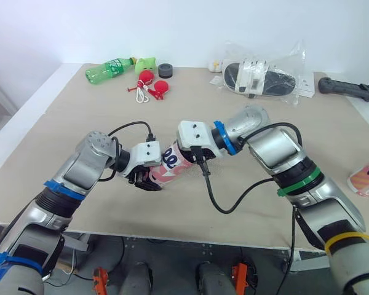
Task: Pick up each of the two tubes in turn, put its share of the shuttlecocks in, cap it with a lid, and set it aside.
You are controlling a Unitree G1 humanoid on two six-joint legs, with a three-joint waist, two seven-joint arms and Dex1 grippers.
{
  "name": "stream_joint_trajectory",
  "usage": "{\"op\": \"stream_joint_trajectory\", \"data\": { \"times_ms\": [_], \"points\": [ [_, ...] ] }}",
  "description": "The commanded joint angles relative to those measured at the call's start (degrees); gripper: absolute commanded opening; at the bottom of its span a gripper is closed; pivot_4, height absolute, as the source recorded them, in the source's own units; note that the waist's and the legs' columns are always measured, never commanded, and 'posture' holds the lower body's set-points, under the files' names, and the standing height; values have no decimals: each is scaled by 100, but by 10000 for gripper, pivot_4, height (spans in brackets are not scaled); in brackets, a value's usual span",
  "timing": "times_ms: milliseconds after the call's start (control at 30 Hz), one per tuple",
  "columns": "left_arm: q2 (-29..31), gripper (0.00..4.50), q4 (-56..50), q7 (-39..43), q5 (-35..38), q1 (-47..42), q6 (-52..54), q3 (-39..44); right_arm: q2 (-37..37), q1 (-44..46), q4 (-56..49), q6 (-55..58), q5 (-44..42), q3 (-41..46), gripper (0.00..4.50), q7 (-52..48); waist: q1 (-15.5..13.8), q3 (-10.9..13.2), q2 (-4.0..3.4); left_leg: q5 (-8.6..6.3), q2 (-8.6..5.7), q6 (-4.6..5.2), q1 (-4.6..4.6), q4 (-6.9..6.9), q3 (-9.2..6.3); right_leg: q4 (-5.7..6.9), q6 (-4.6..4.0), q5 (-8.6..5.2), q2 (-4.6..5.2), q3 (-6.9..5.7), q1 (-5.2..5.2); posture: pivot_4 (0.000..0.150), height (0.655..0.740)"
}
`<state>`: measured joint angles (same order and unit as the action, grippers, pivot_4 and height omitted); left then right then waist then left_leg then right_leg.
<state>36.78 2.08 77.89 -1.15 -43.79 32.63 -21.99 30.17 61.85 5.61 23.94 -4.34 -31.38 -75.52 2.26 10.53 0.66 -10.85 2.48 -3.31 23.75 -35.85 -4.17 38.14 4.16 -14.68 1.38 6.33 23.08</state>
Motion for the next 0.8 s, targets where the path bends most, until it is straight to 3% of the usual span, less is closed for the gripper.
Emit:
{"op": "stream_joint_trajectory", "data": {
  "times_ms": [33, 300, 567, 800],
  "points": [
    [-147, 30893, -116, 28, 95, 102, 37, -256, -236, 48, 189, -123, 290, -241, 703, -82, 20, 0, 0, 0, 1, 0, -5, 0, 0, 1, -1, 1, -2, 0, -3, 1500, 7400],
    [-150, 30893, -151, -9, 110, 150, 55, -246, -223, 8, -92, 107, 44, 397, 703, -142, 40, -1, -1, 0, 3, 0, -34, 3, 0, 2, -4, 1, -4, 1, -29, 1500, 7400],
    [-175, 30893, -134, -57, 139, 192, 35, -172, 703, -238, -1005, 1209, -1075, 1810, 703, -304, -41, 0, -1, 0, -3, -1, -2, 3, -2, -1, -3, -2, 4, -1, -12, 1500, 7400],
    [-343, 30893, -79, -188, 258, 151, -89, -28, 1425, -696, -1333, 1586, -1571, 2510, 703, -201, -42, 1, -2, 0, -2, 0, -2, 3, -2, -1, -3, -4, 2, -2, -5, 1500, 7400]
  ]
}}
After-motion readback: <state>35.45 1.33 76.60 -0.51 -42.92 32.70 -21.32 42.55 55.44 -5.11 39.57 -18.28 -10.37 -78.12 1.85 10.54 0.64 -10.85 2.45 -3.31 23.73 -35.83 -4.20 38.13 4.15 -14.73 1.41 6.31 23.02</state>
